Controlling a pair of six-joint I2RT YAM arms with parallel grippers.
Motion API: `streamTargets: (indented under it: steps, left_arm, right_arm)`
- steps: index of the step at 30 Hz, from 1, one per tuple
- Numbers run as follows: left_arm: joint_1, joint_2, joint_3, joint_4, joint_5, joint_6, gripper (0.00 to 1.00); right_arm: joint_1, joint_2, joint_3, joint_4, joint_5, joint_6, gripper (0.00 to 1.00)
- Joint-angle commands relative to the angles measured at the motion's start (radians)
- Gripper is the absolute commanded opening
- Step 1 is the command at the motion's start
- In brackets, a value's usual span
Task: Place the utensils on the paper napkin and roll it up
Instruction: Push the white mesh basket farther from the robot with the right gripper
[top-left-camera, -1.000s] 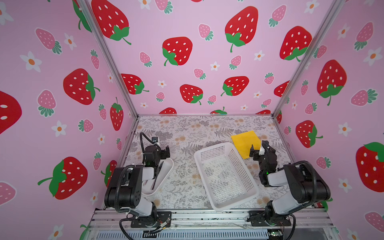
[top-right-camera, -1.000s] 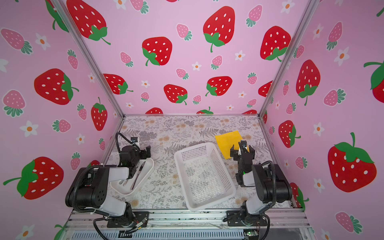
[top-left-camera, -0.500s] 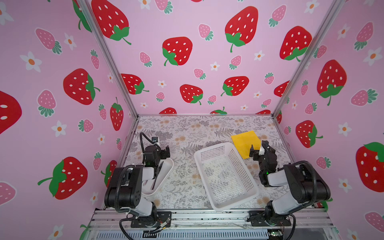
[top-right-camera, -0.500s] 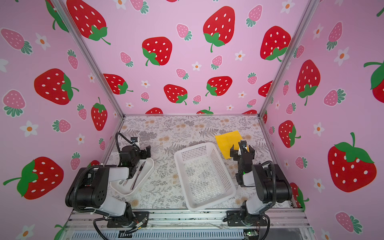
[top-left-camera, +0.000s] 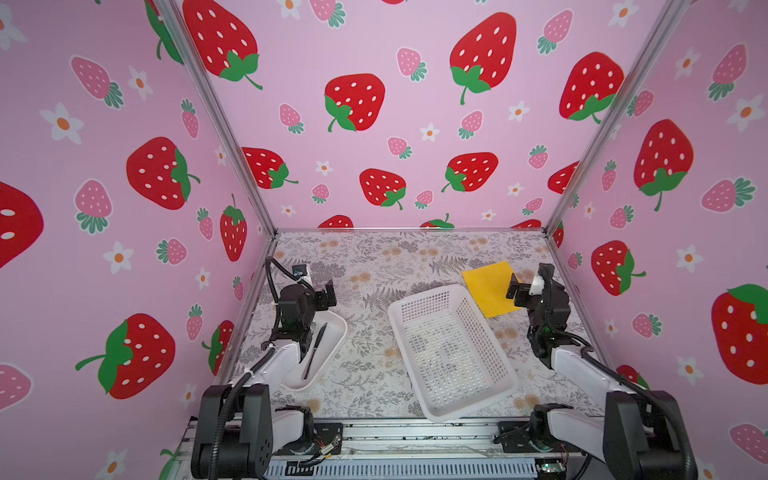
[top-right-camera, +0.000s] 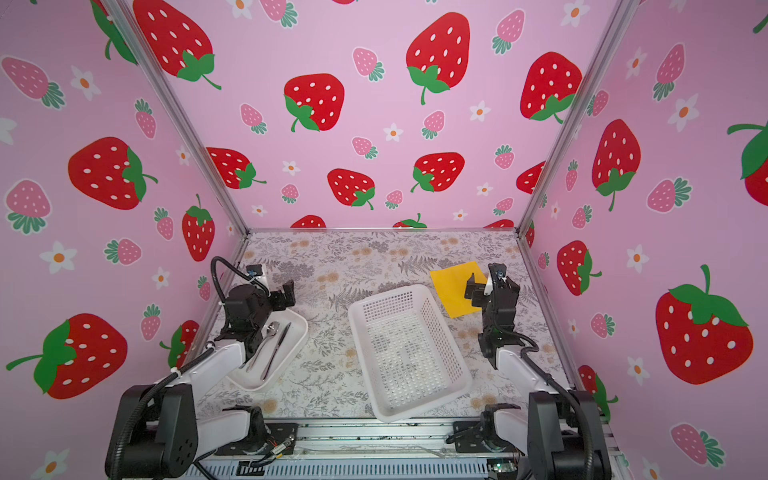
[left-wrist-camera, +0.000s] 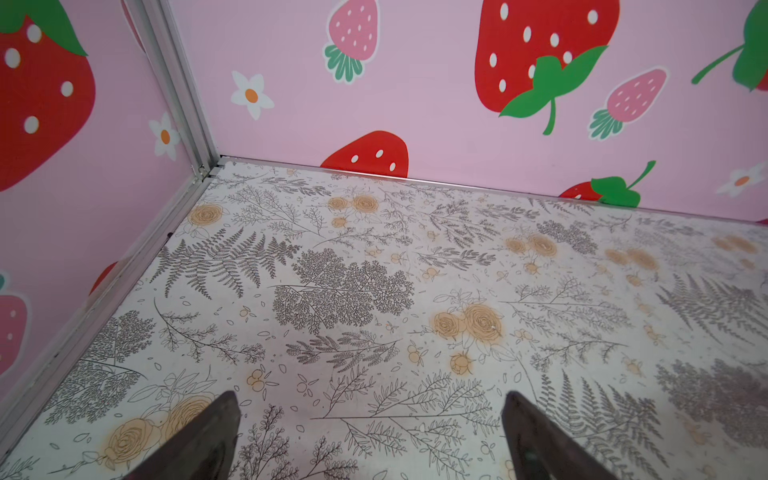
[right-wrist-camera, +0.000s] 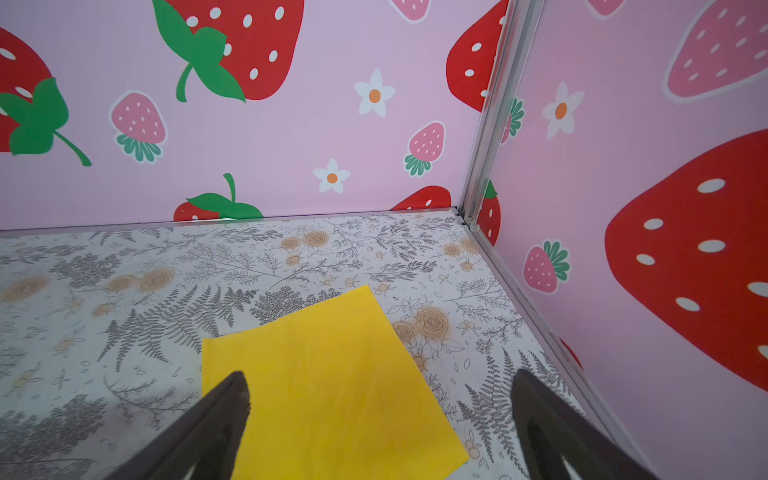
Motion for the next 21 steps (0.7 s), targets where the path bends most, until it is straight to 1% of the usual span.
streamTargets:
  steps: [1, 3, 4, 7, 8, 10, 11, 13, 14, 17, 21]
  left_arm:
    - [0.006, -0.062, 0.102, -0.228, -0.059, -0.119, 0.99]
    - [0.009, -0.098, 0.151, -0.364, -0.097, -0.205, 0.99]
    - [0.012, -0.116, 0.173, -0.433, -0.112, -0.244, 0.99]
    - [0.029, -0.169, 0.205, -0.602, -0.078, -0.376, 0.99]
    - [0.039, -0.189, 0.199, -0.622, -0.026, -0.396, 0.99]
    - [0.055, -0.215, 0.17, -0.605, 0.125, -0.383, 0.99]
    - [0.055, -0.226, 0.159, -0.601, 0.181, -0.39, 0.99]
    - [0.055, -0.238, 0.14, -0.599, 0.253, -0.402, 0.99]
    - [0.055, -0.239, 0.136, -0.604, 0.279, -0.406, 0.99]
    - [0.055, -0.237, 0.129, -0.616, 0.303, -0.421, 0.99]
    - [0.054, -0.236, 0.143, -0.621, 0.307, -0.418, 0.99]
  right_arm:
    - [-0.007, -0.069, 0.056, -0.397, -0.084, 0.16, 1.0]
    - [-0.006, -0.098, 0.082, -0.512, -0.197, 0.197, 1.0]
    - [-0.006, -0.113, 0.092, -0.562, -0.271, 0.216, 1.0]
    - [-0.006, -0.141, 0.106, -0.663, -0.458, 0.285, 0.91]
    - [-0.006, -0.142, 0.107, -0.69, -0.53, 0.3, 0.88]
    - [-0.006, -0.134, 0.108, -0.734, -0.639, 0.324, 0.79]
    - [-0.005, -0.126, 0.108, -0.757, -0.678, 0.337, 0.76]
    - [-0.001, -0.105, 0.11, -0.802, -0.736, 0.334, 0.7]
    - [0.003, -0.093, 0.111, -0.82, -0.754, 0.323, 0.69]
    - [0.026, -0.063, 0.11, -0.843, -0.75, 0.304, 0.64]
    - [0.066, -0.009, 0.135, -0.86, -0.741, 0.277, 0.61]
